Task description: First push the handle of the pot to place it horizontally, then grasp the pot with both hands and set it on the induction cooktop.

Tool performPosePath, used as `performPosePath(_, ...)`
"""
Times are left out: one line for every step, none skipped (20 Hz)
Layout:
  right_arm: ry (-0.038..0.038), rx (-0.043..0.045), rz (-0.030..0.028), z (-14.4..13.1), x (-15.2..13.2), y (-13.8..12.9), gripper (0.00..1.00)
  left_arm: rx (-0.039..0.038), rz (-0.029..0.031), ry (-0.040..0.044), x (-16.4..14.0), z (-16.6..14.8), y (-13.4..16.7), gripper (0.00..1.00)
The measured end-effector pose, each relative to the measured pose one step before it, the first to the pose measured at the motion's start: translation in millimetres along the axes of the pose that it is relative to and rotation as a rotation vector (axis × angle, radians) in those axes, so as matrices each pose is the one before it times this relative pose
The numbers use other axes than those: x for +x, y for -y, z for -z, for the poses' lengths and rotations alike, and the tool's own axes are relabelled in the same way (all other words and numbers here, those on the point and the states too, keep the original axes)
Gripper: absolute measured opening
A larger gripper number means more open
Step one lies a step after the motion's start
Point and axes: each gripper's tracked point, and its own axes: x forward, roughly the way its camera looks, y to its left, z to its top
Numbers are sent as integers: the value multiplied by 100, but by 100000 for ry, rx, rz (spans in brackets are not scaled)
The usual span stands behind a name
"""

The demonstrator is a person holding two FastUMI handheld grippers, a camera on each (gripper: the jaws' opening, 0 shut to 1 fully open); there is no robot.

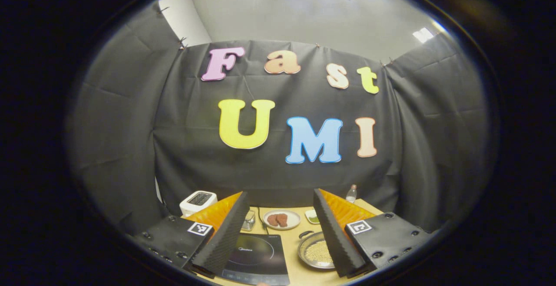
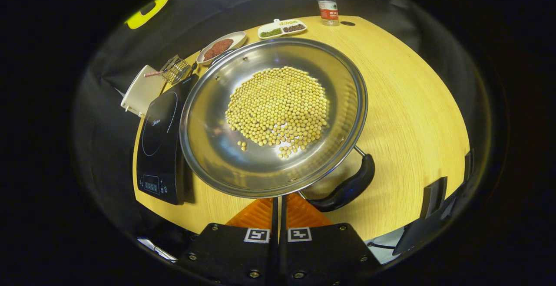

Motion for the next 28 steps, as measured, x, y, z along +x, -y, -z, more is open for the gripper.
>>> performPosePath(110,-1092,314,-123,-134,510,1,160,-527,-38,191,-188,430,95)
performPosePath(-232,-1187,459,-65,-82,585,1,-159,-455,23,112,-119,494,94)
performPosePath(-242,-1306,334,-179,-122,605,1,-157,-687,363,183,-100,498,94)
performPosePath(-287,-1357,561,-138,2,646,1,-180,-696,387,196,-193,508,94)
performPosePath(54,-1100,724,-293,-178,777,1,-136,-480,118,253,-129,630,95)
performPosePath(68,-1018,558,-163,-13,779,1,-109,-546,-114,240,124,609,96)
performPosePath(-19,-585,316,-230,-42,680,1,-142,-654,-317,344,111,550,94)
performPosePath(-179,-317,220,-243,16,671,1,-521,-31,-719,340,356,715,94)
performPosePath(-16,-547,375,-290,-66,648,1,-554,-94,-723,356,262,657,96)
performPosePath(297,-892,356,-234,20,667,1,-195,-322,-607,343,237,487,94)
performPosePath(22,-911,291,-289,51,565,1,20,-365,-527,243,194,496,94)
performPosePath(-55,-998,253,-192,83,525,1,318,-156,-550,152,279,617,95)
performPosePath(-172,-1189,432,-275,124,507,1,652,-139,-418,264,14,522,96)
performPosePath(-176,-1173,547,-222,86,547,1,1004,-246,-302,202,38,639,97)
performPosePath(-225,-750,503,-231,73,557,1,751,-70,-103,168,54,515,96)
performPosePath(-224,-414,187,-248,137,494,1,725,-252,-35,262,-29,521,96)
performPosePath(-49,14,-152,-280,39,388,1,417,-344,-224,234,28,340,96)
performPosePath(-30,-313,-33,-240,132,372,1,209,-355,-673,206,320,280,94)
performPosePath(54,-408,185,-282,38,386,1,27,-344,-508,224,232,282,94)
performPosePath(217,-962,253,-271,100,388,1,0,-598,-391,246,167,296,94)
performPosePath(72,-1050,376,-307,106,428,1,-13,-672,-512,278,56,164,94)
performPosePath(67,-791,333,-329,144,382,1,-44,-620,-411,96,136,275,94)
performPosePath(-13,-667,-60,-348,142,360,1,83,-543,-426,169,269,305,94)
performPosePath(157,-574,-79,-332,197,281,1,414,-563,-282,110,53,262,94)
performPosePath(69,-389,48,-302,109,365,1,556,-595,-377,184,169,317,94)
performPosePath(144,-446,22,-400,230,357,1,455,-588,-456,168,133,311,94)
performPosePath(196,-389,33,-313,86,399,1,68,-497,-200,105,95,236,94)
performPosePath(243,-347,-74,-293,171,342,1,-276,-380,-275,118,32,273,99)
